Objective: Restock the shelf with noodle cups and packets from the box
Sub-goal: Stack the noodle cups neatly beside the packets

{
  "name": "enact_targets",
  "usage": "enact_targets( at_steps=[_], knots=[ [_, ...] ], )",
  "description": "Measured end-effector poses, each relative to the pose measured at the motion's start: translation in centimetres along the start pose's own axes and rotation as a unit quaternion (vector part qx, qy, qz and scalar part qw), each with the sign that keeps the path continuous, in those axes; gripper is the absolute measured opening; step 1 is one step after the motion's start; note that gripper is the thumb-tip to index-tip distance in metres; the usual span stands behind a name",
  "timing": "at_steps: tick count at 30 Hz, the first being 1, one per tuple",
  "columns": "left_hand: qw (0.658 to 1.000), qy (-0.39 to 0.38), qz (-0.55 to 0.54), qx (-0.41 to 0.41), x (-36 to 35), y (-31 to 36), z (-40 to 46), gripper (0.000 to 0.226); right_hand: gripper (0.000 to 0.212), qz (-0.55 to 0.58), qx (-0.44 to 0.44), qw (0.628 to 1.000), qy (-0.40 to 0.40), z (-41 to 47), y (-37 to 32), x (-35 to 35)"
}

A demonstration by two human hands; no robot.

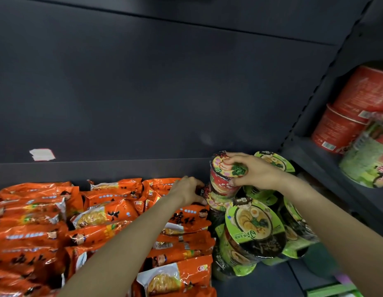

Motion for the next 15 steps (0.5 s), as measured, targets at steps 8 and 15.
enact_targets(
  at_steps=[8,15],
  knots=[
    [0.998,-0.022,-0.064,0.000,-0.42,-0.27,0.31,0.071,0.060,-0.037,0.008,0.999,0.015,-0.40,0.11,0.02],
    [0.997,-0.037,-0.065,-0.018,-0.56,-0.23,0.45,0.069,0.065,-0.081,-0.011,0.995,0.049,-0.55,0.31,0.45]
  ],
)
Point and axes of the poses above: each hand's wrist, its own z-axis towards the middle knuckle, its own x-axis out of the back of the hand, y = z × x, the point moved 9 cm from there along z, towards the middle knuckle, and after that the axes turned 6 degrees about x, right-handed, at the moved point
